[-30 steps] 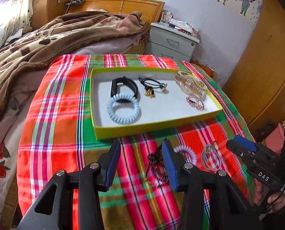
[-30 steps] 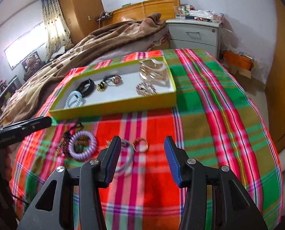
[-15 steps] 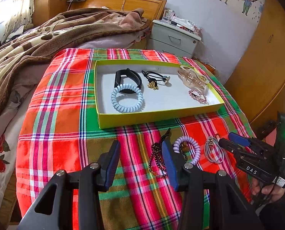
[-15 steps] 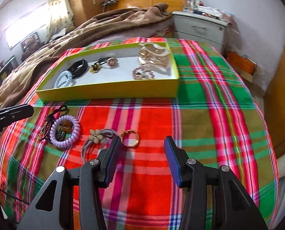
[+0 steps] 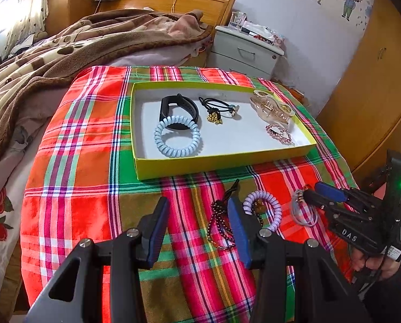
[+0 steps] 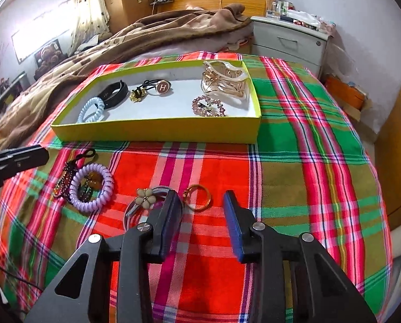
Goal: Organize jewelry
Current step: 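Grasp the gold ring with the right tool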
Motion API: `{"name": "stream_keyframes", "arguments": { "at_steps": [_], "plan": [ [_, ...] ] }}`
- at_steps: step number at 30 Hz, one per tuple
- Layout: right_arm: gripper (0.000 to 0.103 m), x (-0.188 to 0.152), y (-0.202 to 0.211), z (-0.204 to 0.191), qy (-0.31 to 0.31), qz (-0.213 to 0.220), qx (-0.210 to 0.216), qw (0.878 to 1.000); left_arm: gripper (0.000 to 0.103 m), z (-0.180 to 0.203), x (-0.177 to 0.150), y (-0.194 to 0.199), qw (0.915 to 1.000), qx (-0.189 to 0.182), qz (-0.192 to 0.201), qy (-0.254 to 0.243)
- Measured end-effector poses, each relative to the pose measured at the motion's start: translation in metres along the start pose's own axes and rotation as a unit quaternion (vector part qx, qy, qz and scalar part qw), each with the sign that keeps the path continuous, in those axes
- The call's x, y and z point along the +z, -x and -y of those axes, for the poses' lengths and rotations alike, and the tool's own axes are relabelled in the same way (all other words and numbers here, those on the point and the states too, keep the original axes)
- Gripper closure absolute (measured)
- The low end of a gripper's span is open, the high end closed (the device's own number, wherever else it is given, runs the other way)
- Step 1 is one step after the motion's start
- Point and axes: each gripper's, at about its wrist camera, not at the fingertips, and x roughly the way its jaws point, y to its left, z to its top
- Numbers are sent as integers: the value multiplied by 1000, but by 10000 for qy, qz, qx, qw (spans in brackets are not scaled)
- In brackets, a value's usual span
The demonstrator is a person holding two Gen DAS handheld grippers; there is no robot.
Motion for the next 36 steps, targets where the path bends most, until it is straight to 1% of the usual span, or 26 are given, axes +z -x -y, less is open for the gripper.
{"name": "stream_keyframes", "arguments": {
  "at_steps": [1, 3, 6, 10, 11, 12, 13, 17, 18, 22, 28, 29, 30, 31, 36],
  "plan": [
    [72, 0, 0, 1, -11, 3, -35, 10000, 56, 0, 0, 0, 10000, 0, -2, 0],
    [72, 1, 0, -1, 50, 3, -81, 10000, 56, 1, -1, -1, 10000, 8, -19, -8],
    [72, 1, 1, 2, -18, 22, -51, 10000, 56, 3, -1, 0, 10000, -3, -21, -37],
    [72, 3, 7, 19, -460, 201, 215, 9985, 56, 7, -1, 3, 10000, -19, -1, -80],
    [72, 4, 7, 21, -499, 212, 193, 9983, 56, 7, -1, 3, 10000, -16, 3, -87],
    [72, 5, 6, 22, -521, 211, 66, 9984, 56, 7, -1, 3, 10000, -11, 6, -87],
    [72, 7, 4, 22, -519, 189, -3, 9985, 56, 8, -1, 3, 10000, -9, 3, -80],
    [72, 12, -3, 12, -387, 107, 144, 9991, 56, 11, 0, 1, 9999, -26, -17, -111],
    [72, 13, -7, 8, -350, 28, 99, 9993, 56, 12, -1, 1, 9999, -31, -22, -122],
    [72, 11, -9, -2, -263, 31, -6, 9996, 56, 14, -1, 1, 9999, -54, -38, -155],
    [73, 8, -7, 0, -282, 21, -116, 9995, 56, 14, -1, 0, 9999, -53, -46, -143],
    [74, 8, -6, 0, -279, 21, -132, 9995, 56, 13, -1, 0, 9999, -47, -46, -130],
    [79, 8, -6, 0, -289, 20, -165, 9994, 56, 13, -1, 0, 9999, -43, -49, -126],
    [79, 8, -6, 1, -319, 23, -187, 9993, 56, 13, -1, 0, 9999, -37, -51, -125],
    [79, 6, 1, 10, -492, 160, -95, 9986, 56, 18, -1, 1, 9998, -39, -48, -199]
  ]
}}
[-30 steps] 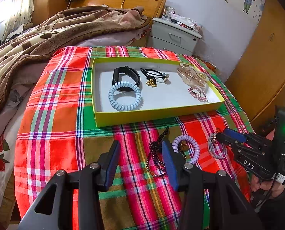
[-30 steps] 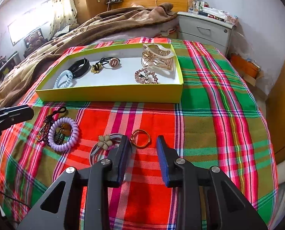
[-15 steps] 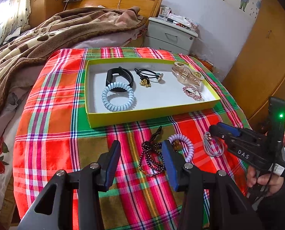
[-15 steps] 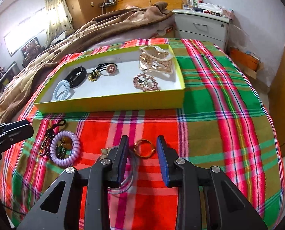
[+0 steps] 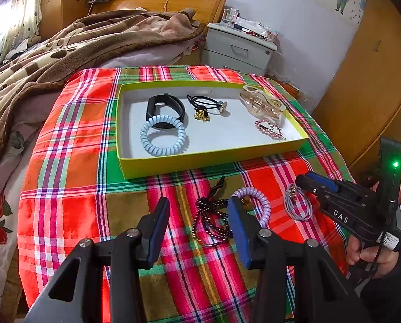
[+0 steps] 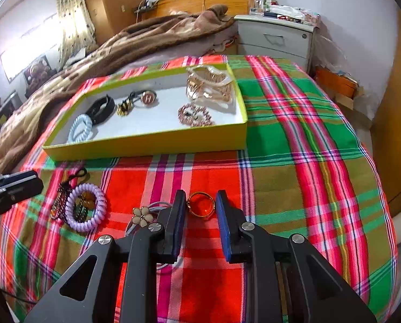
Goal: Organize jewelry
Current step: 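Grasp the gold ring with the right tool, then grasp the grey flower hair tie with the left tool while the right tool holds the ring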
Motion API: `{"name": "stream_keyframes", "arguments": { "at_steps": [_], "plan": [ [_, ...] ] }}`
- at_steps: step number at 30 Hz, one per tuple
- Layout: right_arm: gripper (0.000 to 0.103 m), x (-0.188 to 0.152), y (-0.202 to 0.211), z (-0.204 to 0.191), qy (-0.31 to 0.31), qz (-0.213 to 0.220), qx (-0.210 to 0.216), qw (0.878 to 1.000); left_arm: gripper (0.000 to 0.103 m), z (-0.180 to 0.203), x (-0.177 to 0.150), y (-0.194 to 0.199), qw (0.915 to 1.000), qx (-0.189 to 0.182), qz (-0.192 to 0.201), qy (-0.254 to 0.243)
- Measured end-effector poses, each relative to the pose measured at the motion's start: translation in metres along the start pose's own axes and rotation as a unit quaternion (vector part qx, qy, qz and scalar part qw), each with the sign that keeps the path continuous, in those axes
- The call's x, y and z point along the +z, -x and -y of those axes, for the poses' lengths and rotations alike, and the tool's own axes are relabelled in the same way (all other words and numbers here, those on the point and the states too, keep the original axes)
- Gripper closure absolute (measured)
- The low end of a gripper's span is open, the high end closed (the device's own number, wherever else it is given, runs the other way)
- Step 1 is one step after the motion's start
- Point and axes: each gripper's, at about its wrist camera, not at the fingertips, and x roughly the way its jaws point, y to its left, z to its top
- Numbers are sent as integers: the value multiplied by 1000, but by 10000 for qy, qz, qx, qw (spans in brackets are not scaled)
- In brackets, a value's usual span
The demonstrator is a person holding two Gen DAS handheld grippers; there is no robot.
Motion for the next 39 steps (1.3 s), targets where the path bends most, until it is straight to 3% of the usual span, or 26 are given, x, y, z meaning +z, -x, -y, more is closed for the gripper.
{"name": "stream_keyframes", "arguments": {
  "at_steps": [11, 17, 23, 26, 39],
  "plan": [
    [79, 0, 27, 23, -266, 345, -39, 9990, 56, 61, 11, -10, 9959, -476, -49, -771],
    [79, -2, 39, 32, -302, 477, -39, 9984, 56, 91, 16, -31, 9910, -650, -285, -1131],
    [79, -3, 44, 40, -380, 533, -42, 9978, 56, 109, 13, -50, 9875, -514, -463, -1418],
    [79, -4, 44, 42, -401, 535, -24, 9978, 57, 120, 9, -56, 9838, -222, -465, -1716],
    [79, -4, 43, 45, -414, 548, 2, 9976, 60, 128, 7, -71, 9811, -103, -620, -1833]
  ]
}}
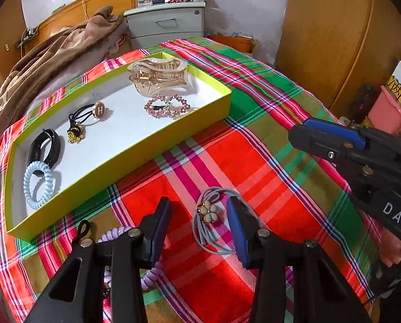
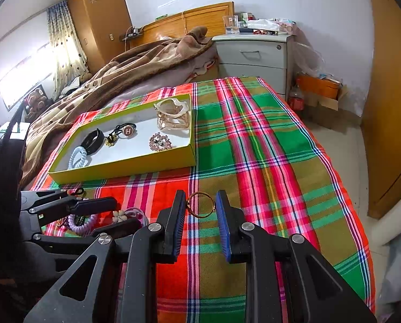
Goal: Organize jewelry
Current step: 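Grasp the grey flower hair tie with the left tool while the right tool holds the ring, then carry the flower hair tie with the left tool while the right tool carries the ring to the box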
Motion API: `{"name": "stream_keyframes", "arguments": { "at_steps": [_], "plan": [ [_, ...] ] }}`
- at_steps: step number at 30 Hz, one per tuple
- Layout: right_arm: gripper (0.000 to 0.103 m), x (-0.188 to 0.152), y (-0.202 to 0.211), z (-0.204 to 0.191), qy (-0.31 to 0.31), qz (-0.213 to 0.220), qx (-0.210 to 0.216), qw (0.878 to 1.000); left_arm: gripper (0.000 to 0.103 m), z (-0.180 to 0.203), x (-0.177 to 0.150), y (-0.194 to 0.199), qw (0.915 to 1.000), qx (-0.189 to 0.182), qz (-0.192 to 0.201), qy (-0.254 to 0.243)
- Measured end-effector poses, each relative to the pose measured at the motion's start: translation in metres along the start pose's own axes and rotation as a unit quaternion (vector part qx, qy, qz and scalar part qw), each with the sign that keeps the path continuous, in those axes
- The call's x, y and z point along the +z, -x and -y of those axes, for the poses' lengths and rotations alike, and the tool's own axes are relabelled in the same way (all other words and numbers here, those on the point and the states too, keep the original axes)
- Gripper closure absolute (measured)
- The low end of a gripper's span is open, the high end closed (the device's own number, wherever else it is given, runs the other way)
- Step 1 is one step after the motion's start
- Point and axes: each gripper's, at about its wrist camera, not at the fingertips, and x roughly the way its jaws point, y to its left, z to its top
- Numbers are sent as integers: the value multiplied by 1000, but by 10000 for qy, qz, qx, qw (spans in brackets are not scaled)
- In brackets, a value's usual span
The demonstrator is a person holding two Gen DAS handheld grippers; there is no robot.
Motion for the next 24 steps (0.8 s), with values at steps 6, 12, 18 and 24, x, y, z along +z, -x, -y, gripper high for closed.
{"name": "stream_keyframes", "arguments": {
  "at_steps": [6, 12, 18, 24],
  "plan": [
    [79, 1, 1, -1, 11, 8, 5, 10000, 84, -2, 1, 0, 10000, 24, 22, 20],
    [79, 2, 4, -3, 24, 41, -25, 10000, 86, -6, 1, 2, 9999, -23, 38, 128],
    [79, 4, 8, -7, 43, 69, -33, 10000, 86, -10, 3, 14, 9995, -79, 210, 231],
    [79, 10, 15, -13, 98, 157, -35, 9998, 86, -19, 7, 29, 9983, -154, 406, 385]
  ]
}}
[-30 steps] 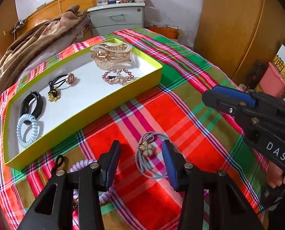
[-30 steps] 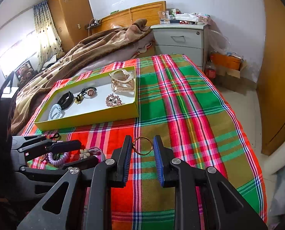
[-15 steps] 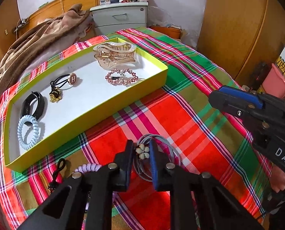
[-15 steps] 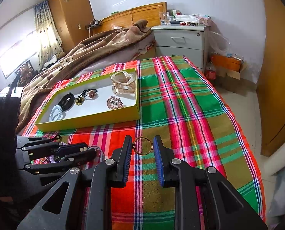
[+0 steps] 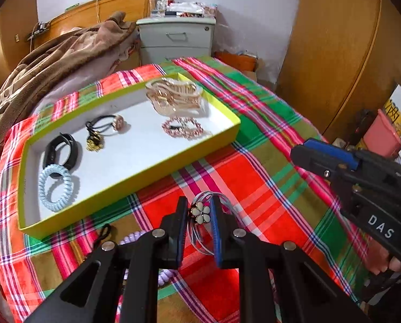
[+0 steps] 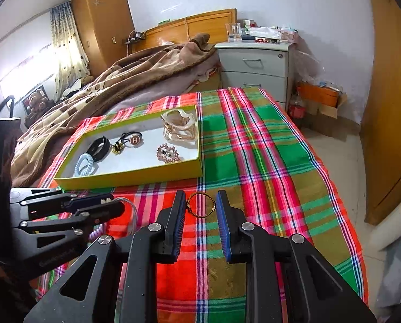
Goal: Organize jewelry
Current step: 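Carry the flower hair tie with the left tool while the right tool carries the ring to the box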
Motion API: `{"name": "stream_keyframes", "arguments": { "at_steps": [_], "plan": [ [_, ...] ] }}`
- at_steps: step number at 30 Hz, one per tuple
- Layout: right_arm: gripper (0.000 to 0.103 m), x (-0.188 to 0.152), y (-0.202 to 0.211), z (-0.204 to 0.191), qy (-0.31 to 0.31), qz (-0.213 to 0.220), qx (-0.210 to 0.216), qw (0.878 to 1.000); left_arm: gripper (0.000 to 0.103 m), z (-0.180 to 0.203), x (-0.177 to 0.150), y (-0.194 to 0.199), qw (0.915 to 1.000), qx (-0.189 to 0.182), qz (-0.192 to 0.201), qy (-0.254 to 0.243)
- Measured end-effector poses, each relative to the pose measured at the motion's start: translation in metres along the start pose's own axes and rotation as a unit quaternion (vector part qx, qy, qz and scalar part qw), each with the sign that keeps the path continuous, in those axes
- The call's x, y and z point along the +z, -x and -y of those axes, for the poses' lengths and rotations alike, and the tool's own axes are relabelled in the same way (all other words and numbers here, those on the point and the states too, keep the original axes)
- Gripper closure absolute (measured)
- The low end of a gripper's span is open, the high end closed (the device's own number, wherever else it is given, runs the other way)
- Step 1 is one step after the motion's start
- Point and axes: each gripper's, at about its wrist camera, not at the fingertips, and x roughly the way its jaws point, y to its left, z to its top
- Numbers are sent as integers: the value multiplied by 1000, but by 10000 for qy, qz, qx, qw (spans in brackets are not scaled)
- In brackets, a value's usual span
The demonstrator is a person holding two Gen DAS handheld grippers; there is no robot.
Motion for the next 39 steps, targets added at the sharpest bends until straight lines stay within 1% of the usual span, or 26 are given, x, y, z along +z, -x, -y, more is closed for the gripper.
{"name": "stream_keyframes", "arguments": {
  "at_steps": [6, 13, 15, 21, 25, 30, 34, 39],
  "plan": [
    [79, 12, 2, -11, 127, 90, 24, 9999, 86, -11, 7, 19, 9997, 43, 243, 83],
    [79, 28, -3, -21, 195, 154, 101, 9996, 86, -37, 19, 32, 9986, 14, 405, 337],
    [79, 32, -5, -24, 204, 162, 123, 9996, 86, -47, 23, 34, 9981, 131, 446, 404],
    [79, 46, -19, -34, 319, 147, 199, 9992, 86, -73, 32, 37, 9964, 301, 535, 589],
    [79, 57, -36, -42, 421, 89, 230, 9988, 86, -86, 37, 31, 9958, 348, 510, 672],
    [79, 66, -63, -54, 572, -86, 273, 9980, 86, -97, 38, 16, 9955, 384, 367, 790],
    [79, 69, -84, -60, 636, -241, 328, 9971, 86, -106, 38, 0, 9953, 426, 213, 841],
    [79, 70, -104, -67, 734, -403, 423, 9956, 86, -116, 39, -13, 9945, 460, 113, 938]
  ]
}}
